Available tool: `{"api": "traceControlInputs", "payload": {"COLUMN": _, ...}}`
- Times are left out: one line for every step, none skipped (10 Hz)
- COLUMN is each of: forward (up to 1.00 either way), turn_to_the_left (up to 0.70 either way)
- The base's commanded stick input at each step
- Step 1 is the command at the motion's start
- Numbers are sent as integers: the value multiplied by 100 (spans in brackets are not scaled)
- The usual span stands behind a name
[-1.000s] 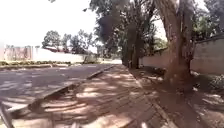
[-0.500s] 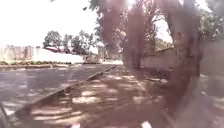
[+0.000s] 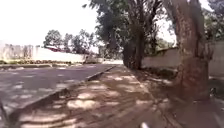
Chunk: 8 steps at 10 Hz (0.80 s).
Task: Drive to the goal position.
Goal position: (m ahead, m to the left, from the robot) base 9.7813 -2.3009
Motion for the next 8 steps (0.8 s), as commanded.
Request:
{"api": "traceControlInputs", "payload": {"forward": 50, "turn_to_the_left": 0}}
{"api": "traceControlInputs", "payload": {"forward": 50, "turn_to_the_left": 0}}
{"api": "traceControlInputs", "payload": {"forward": 50, "turn_to_the_left": 0}}
{"api": "traceControlInputs", "payload": {"forward": 50, "turn_to_the_left": 0}}
{"api": "traceControlInputs", "payload": {"forward": 50, "turn_to_the_left": 0}}
{"api": "traceControlInputs", "payload": {"forward": 50, "turn_to_the_left": 0}}
{"api": "traceControlInputs", "payload": {"forward": 50, "turn_to_the_left": 0}}
{"api": "traceControlInputs", "payload": {"forward": 50, "turn_to_the_left": 0}}
